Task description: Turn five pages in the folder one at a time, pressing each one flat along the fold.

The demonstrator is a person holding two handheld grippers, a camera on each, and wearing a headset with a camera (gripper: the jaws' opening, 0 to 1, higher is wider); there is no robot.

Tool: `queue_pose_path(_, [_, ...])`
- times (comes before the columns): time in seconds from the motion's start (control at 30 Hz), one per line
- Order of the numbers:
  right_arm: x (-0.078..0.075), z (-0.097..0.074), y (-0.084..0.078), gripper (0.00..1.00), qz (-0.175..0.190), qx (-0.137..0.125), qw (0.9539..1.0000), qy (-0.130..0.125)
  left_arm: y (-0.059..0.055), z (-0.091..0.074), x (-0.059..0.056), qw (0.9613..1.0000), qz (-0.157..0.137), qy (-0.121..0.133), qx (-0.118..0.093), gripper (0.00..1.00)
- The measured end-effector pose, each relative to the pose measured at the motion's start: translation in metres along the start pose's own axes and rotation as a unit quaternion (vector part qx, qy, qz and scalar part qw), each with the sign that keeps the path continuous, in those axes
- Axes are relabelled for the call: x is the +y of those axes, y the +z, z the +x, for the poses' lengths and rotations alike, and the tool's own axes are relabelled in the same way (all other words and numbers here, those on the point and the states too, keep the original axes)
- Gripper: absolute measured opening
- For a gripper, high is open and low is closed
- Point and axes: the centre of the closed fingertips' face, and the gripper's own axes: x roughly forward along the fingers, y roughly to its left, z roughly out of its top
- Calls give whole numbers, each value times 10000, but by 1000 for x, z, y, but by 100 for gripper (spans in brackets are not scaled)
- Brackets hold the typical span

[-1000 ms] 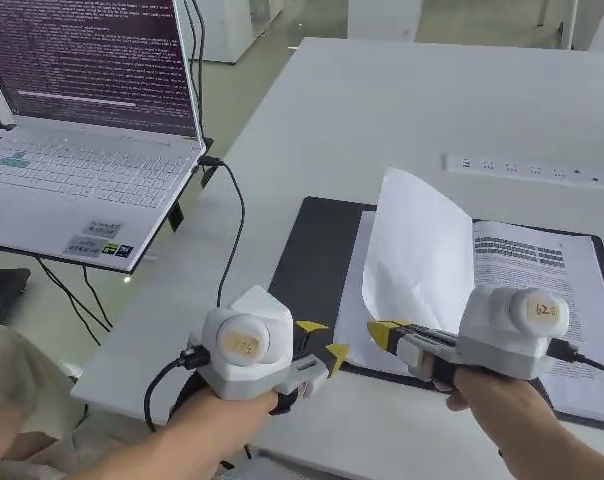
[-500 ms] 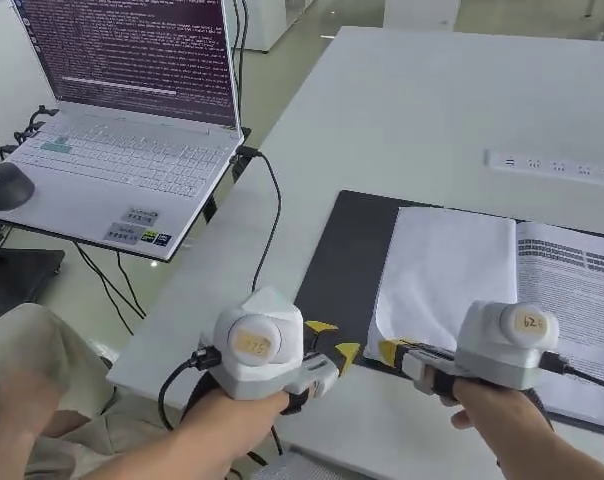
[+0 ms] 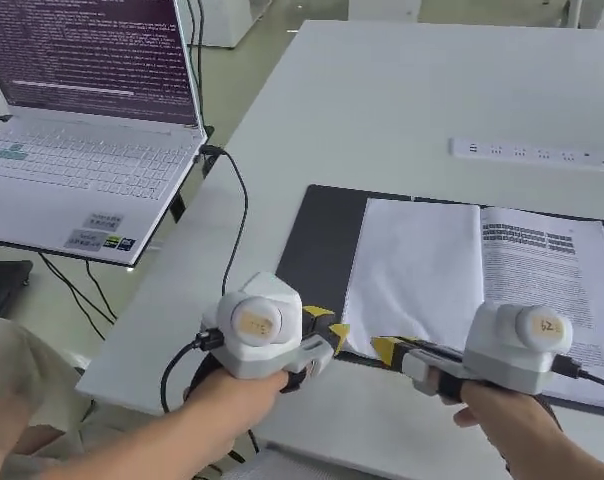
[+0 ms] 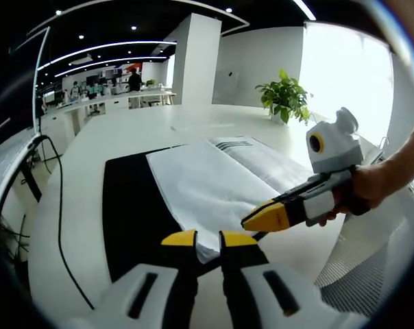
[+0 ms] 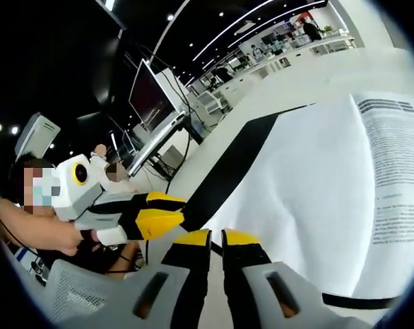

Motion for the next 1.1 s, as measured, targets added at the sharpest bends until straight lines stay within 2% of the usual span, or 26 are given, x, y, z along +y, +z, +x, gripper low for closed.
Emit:
queue_pose_path(0.1, [-21, -17, 23, 2, 254, -312, 9992, -20, -8, 18, -6, 9996, 209, -124, 144, 10])
queue_pose_path(0.2, [-38, -26, 38, 0, 310, -379, 9988, -88, -12, 36, -9, 9994, 247, -158, 183, 10])
queue_pose_path(0.33, [-59, -34, 63, 0, 327, -507, 9980, -207, -16, 47, -9, 9994, 203, -78, 260, 5])
queue_pose_path(0.47, [-74, -32, 81, 0, 477, -527, 9973, -210, -35, 50, -5, 9977, 243, 130, 616, 1])
queue_pose_path(0.5, [-77, -29, 85, 0, 544, -487, 9971, -204, -26, 52, -2, 9988, 310, 231, 298, 0])
queue_pose_path(0.53, [-80, -27, 90, 0, 589, -471, 9970, -193, -31, 51, -2, 9989, 69, 249, 391, 0])
queue_pose_path(0.6, [-87, -21, 96, 0, 726, -441, 9962, -210, -33, 48, -2, 9987, 129, 296, 384, 0])
queue_pose_path(0.73, [-101, -10, 103, 0, 911, -373, 9949, -206, -33, 48, -2, 9974, 445, 388, 415, 0])
queue_pose_path(0.87, [-132, -1, 102, 0, 1131, -231, 9924, -419, -33, 48, 0, 9975, 411, 413, 407, 0])
queue_pose_path(1.03, [-159, 7, 98, 0, 1428, -146, 9881, -547, -33, 48, 0, 9974, 450, 403, 390, 0])
queue_pose_path(1.07, [-160, 7, 99, 0, 1447, -174, 9881, -491, -33, 48, 0, 9974, 452, 404, 386, 0])
queue_pose_path(1.1, [-161, 10, 105, 0, 1742, -317, 9832, -442, -33, 47, 0, 9975, 448, 404, 376, 0])
